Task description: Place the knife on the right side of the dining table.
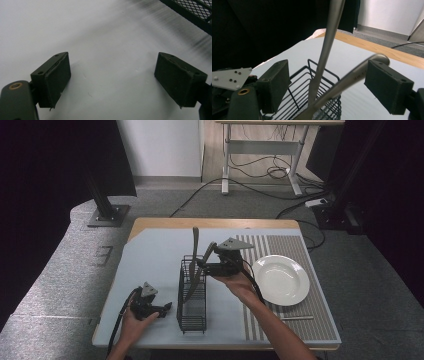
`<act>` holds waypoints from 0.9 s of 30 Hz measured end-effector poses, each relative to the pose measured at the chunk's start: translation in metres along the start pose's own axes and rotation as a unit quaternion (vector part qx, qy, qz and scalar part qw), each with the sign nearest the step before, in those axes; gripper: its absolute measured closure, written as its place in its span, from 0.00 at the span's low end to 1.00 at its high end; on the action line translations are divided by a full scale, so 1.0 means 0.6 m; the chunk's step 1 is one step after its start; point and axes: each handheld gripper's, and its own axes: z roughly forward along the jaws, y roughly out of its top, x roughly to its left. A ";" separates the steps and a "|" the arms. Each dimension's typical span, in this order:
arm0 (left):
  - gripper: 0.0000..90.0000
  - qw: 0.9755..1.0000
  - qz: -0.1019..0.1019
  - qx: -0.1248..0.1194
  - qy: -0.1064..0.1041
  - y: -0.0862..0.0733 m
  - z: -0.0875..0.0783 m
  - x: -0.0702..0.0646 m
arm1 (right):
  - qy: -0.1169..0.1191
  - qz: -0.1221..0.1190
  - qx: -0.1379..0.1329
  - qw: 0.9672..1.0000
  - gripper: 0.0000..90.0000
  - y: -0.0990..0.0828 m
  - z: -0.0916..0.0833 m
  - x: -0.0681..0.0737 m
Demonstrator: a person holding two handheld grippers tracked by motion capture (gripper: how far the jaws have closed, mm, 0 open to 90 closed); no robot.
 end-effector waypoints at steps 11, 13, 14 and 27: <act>0.14 1.000 0.000 0.001 0.000 0.000 0.000 0.000 | 0.009 -0.008 -0.005 1.000 0.30 0.014 0.026 0.003; 0.14 1.000 0.000 0.001 0.000 0.000 0.000 0.000 | 0.010 -0.005 -0.005 1.000 0.31 0.016 0.032 0.002; 0.14 1.000 0.000 0.001 0.000 0.000 0.000 0.000 | 0.012 -0.004 -0.003 1.000 0.32 0.017 0.035 0.001; 0.14 1.000 0.000 0.001 0.000 0.000 0.000 0.000 | 0.015 -0.015 0.010 1.000 0.43 0.021 0.070 0.004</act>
